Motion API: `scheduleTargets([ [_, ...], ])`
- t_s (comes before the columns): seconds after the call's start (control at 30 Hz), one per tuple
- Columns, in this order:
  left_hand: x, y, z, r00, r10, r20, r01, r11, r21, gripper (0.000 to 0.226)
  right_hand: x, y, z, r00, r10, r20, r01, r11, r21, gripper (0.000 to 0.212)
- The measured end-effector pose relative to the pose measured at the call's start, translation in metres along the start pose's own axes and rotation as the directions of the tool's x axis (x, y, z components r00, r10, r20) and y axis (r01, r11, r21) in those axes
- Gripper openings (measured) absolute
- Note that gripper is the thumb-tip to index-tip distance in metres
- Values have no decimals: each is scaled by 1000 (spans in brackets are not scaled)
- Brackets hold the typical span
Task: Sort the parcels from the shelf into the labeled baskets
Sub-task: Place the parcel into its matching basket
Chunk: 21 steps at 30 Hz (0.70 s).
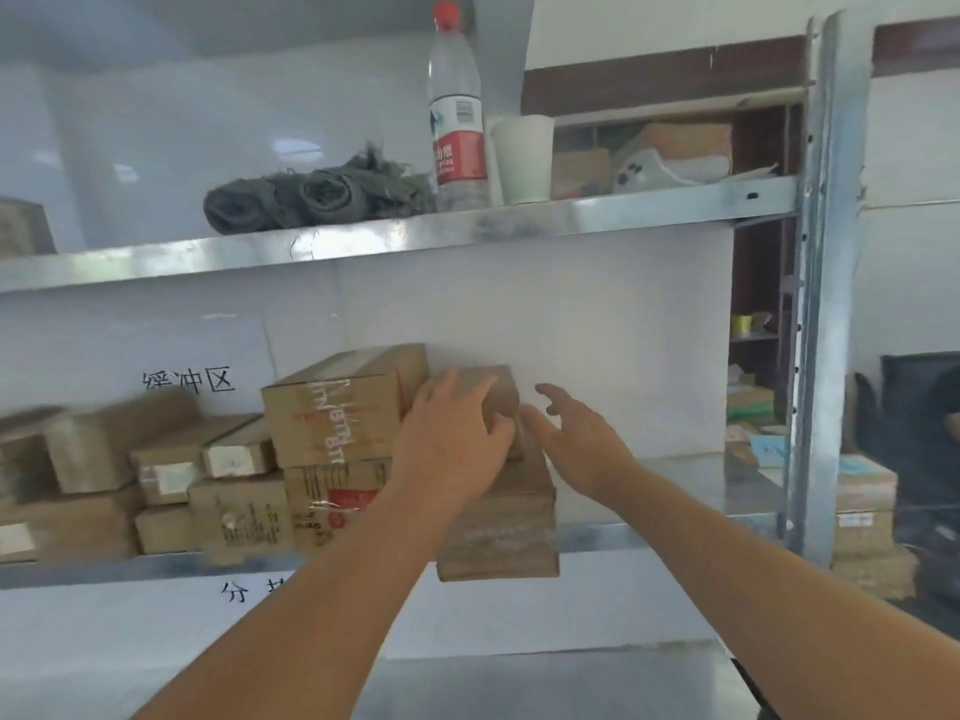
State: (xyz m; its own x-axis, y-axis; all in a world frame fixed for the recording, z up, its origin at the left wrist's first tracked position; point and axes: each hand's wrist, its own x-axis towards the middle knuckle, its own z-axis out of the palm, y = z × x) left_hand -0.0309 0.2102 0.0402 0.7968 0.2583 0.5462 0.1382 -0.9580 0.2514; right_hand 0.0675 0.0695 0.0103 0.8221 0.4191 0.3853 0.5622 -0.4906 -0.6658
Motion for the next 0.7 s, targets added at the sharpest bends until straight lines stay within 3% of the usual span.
scheduleTargets([
  [0.13, 42, -8, 11, 987, -80, 139, 88, 995, -50, 58, 35, -11, 7, 995, 57, 87, -63, 996, 68, 51],
  [0.23, 57, -8, 21, 979, -88, 184, 115, 983, -143, 59, 43, -9, 21, 991, 98, 92, -113, 978, 177, 55],
  [0.4, 59, -7, 32, 987, -121, 103, 140, 968, -209, 70, 32, -1, 37, 992, 124, -34, -105, 936, 335, 44],
  [0.5, 49, -5, 35, 990, -139, 5, 134, 943, -304, 65, 22, -2, 34, 988, 57, -147, 12, 903, 430, 41],
  [0.63, 23, 9, 32, 969, -208, -136, 97, 821, -563, 47, 3, -11, 18, 953, 66, -295, 141, 767, 626, 27],
  [0.7, 4, 22, 28, 950, -250, -188, 48, 711, -702, 44, -8, -15, 8, 948, 126, -292, 136, 670, 730, 44],
])
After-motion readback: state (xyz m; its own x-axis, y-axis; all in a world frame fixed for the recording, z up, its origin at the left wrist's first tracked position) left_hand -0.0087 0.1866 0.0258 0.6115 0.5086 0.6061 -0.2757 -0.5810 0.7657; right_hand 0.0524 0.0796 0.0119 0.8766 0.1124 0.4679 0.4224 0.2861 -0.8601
